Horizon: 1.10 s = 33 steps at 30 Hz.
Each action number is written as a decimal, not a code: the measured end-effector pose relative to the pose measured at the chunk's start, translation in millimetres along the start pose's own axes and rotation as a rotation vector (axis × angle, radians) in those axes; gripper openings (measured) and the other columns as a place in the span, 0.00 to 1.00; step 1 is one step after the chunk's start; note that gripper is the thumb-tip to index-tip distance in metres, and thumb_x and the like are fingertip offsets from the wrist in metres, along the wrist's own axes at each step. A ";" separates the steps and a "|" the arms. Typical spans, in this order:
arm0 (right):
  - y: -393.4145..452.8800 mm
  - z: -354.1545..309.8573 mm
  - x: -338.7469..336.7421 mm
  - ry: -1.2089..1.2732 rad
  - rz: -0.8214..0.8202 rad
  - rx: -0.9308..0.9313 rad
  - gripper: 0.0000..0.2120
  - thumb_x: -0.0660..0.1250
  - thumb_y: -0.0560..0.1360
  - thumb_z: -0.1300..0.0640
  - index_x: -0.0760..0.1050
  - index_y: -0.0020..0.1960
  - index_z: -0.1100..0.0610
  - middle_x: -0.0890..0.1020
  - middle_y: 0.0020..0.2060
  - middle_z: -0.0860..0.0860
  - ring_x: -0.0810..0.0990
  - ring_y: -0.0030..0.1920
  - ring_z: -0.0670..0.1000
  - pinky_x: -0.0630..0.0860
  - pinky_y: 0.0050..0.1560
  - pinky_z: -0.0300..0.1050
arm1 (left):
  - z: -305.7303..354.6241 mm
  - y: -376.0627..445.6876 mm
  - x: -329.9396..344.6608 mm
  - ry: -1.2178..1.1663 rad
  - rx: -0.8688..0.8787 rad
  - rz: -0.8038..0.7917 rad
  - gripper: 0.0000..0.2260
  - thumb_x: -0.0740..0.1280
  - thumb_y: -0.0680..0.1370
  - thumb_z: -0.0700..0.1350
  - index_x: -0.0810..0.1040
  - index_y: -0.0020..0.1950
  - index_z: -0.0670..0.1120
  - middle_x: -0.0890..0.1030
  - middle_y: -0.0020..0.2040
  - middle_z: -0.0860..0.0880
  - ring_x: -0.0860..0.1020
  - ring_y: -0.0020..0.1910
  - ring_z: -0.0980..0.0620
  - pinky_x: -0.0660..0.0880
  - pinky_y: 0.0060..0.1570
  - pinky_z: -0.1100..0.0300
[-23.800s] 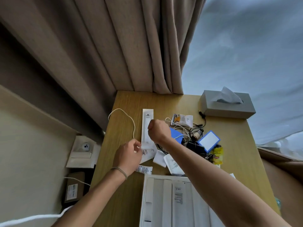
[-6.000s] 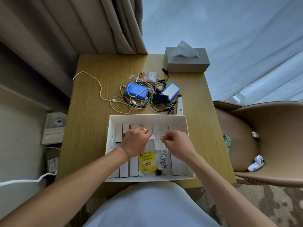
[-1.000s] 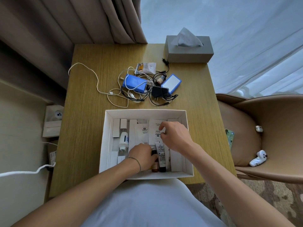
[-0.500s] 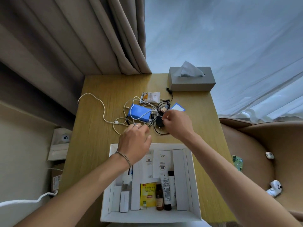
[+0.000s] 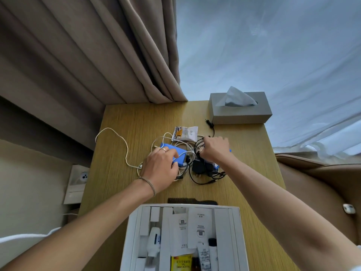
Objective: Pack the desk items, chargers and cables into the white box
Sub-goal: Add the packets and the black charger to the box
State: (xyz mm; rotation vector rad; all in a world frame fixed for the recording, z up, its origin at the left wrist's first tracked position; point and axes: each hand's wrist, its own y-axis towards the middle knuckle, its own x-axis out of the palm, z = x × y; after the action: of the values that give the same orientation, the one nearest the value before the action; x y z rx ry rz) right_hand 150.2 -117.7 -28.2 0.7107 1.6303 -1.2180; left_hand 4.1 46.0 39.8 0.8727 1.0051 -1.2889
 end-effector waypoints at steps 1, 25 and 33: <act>4.4 -0.4 2.4 -0.013 -0.016 0.000 0.11 0.66 0.72 0.51 0.69 0.51 0.54 0.81 0.50 0.55 0.76 0.54 0.60 0.68 0.56 0.56 | -0.3 5.7 0.8 -0.005 -0.002 -0.007 0.09 0.64 0.78 0.46 0.79 0.56 0.49 0.81 0.50 0.51 0.75 0.51 0.49 0.74 0.48 0.55; -37.1 14.1 -49.4 1.426 -0.257 0.046 0.13 0.71 0.78 0.58 0.70 0.57 0.59 0.83 0.47 0.60 0.84 0.40 0.55 0.84 0.45 0.54 | -20.7 149.9 55.6 0.113 -0.042 -0.191 0.19 0.67 0.75 0.44 0.73 0.66 0.50 0.75 0.63 0.46 0.72 0.60 0.46 0.75 0.53 0.50; -91.5 5.7 -53.2 1.546 -0.324 0.122 0.06 0.64 0.80 0.64 0.71 0.53 0.55 0.79 0.41 0.56 0.81 0.32 0.52 0.82 0.33 0.46 | -22.7 173.7 80.9 0.263 0.011 -0.361 0.26 0.72 0.71 0.43 0.70 0.67 0.50 0.75 0.62 0.46 0.71 0.62 0.44 0.69 0.58 0.50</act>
State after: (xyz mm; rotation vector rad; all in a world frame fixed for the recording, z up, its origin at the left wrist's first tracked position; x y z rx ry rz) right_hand 94.0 -149.3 56.0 1.7577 2.9808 -0.9300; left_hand 175.0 56.6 -49.2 0.9129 1.4132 -1.5066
